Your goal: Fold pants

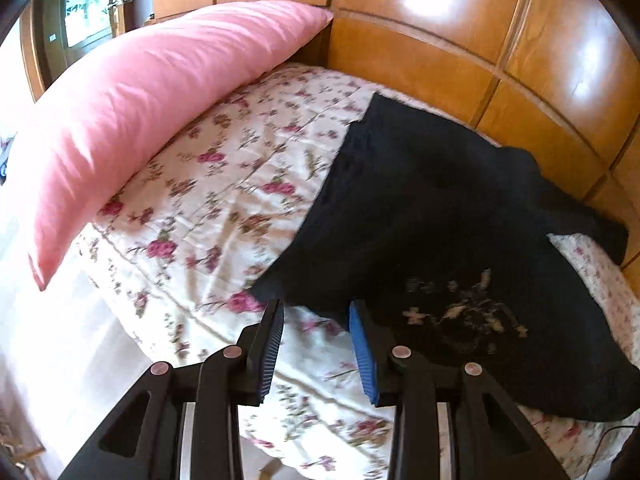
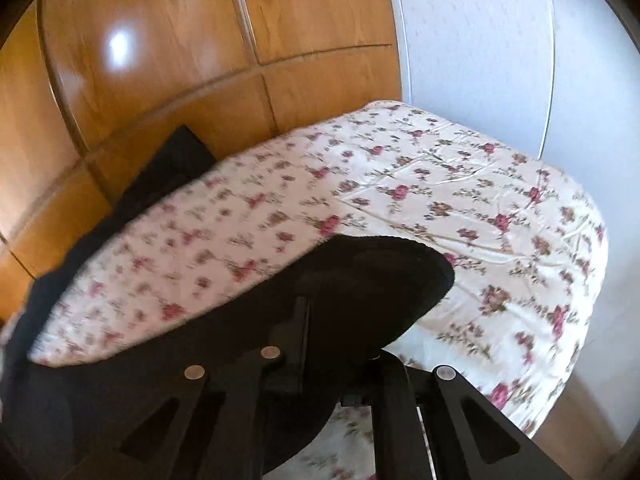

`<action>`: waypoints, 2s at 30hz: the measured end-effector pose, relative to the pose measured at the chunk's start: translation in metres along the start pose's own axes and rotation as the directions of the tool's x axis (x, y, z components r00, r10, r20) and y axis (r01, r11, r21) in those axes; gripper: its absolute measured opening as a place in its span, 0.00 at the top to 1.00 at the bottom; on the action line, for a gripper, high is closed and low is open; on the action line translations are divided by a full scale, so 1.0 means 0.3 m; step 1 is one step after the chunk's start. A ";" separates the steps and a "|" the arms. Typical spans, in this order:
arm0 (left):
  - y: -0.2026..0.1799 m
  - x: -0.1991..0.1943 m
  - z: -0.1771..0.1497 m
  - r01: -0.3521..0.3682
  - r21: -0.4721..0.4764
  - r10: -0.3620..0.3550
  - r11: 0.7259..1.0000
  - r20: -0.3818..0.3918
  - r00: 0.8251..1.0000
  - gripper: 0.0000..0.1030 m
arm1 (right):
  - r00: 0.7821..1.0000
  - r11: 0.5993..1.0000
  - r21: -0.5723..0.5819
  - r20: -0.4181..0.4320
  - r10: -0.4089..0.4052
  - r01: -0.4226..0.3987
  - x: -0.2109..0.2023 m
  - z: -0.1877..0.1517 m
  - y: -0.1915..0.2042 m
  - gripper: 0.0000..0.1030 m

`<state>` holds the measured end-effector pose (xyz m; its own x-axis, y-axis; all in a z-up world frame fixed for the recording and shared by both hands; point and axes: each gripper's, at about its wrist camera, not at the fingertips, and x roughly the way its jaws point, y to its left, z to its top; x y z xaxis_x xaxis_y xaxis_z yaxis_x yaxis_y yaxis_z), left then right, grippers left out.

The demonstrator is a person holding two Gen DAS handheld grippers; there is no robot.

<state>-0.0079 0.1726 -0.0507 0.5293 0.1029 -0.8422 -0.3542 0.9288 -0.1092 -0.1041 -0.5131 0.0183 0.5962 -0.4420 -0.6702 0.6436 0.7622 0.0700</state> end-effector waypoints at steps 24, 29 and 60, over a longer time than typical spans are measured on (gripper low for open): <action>-0.277 0.079 -0.005 0.067 0.181 -0.079 0.981 0.064 0.995 0.67 | 0.990 0.932 -0.341 0.025 0.136 -0.119 -0.190 -0.131 0.522 0.30; -0.227 0.111 -0.057 0.040 0.179 -0.048 0.983 0.036 0.998 0.67 | 0.972 0.864 -0.454 -0.016 0.236 -0.217 -0.248 -0.215 0.744 0.30; -0.206 0.087 0.218 0.185 0.091 -0.183 0.979 -0.022 0.983 0.66 | 0.931 0.736 -0.570 -0.231 0.283 -0.366 -0.062 -0.265 1.061 0.23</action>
<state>0.0783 0.1411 -0.0313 0.5678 -0.0772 -0.8195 -0.1789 0.9602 -0.2144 0.0515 -0.2248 -0.0058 0.6265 -0.0861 -0.7747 -0.0182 0.9920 -0.1249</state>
